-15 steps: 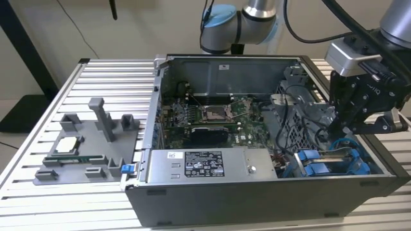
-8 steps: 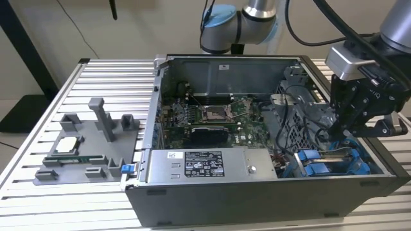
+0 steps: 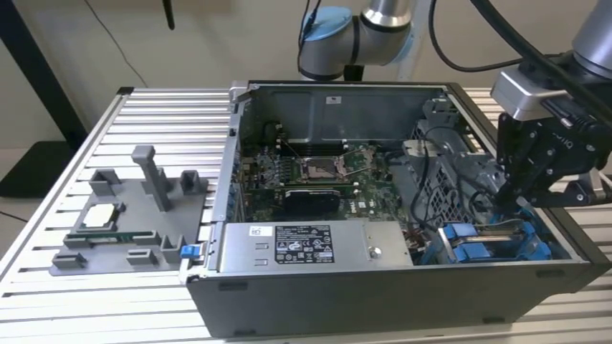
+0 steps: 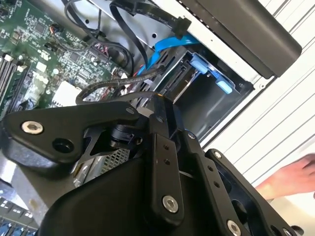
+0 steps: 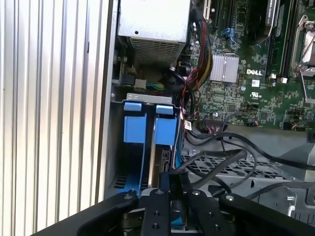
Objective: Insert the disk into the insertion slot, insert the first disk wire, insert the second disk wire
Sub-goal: 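Insert the first disk wire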
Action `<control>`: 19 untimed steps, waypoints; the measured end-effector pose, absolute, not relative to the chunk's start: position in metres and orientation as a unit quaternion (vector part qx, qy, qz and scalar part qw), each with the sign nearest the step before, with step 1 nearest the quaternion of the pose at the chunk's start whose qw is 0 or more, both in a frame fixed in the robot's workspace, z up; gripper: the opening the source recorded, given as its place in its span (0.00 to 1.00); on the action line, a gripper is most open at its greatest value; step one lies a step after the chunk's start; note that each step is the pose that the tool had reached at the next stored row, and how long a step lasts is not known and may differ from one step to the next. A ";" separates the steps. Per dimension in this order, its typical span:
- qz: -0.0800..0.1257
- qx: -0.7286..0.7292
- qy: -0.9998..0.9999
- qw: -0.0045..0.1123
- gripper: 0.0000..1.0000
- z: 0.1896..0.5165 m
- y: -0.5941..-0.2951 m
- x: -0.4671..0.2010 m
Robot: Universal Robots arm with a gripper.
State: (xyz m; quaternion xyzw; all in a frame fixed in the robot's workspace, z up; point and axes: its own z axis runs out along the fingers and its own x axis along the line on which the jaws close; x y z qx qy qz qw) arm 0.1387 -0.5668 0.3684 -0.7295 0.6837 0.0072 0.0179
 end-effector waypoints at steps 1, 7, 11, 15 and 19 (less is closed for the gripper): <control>0.007 -0.729 0.684 0.016 0.00 0.368 -0.567 0.140; 0.005 -0.722 0.692 0.009 0.00 0.366 -0.567 0.144; 0.005 -0.704 0.711 0.009 0.00 0.364 -0.567 0.144; 0.004 -0.693 0.721 0.008 0.00 0.360 -0.567 0.145; 0.008 -0.693 0.721 0.003 0.00 0.357 -0.567 0.158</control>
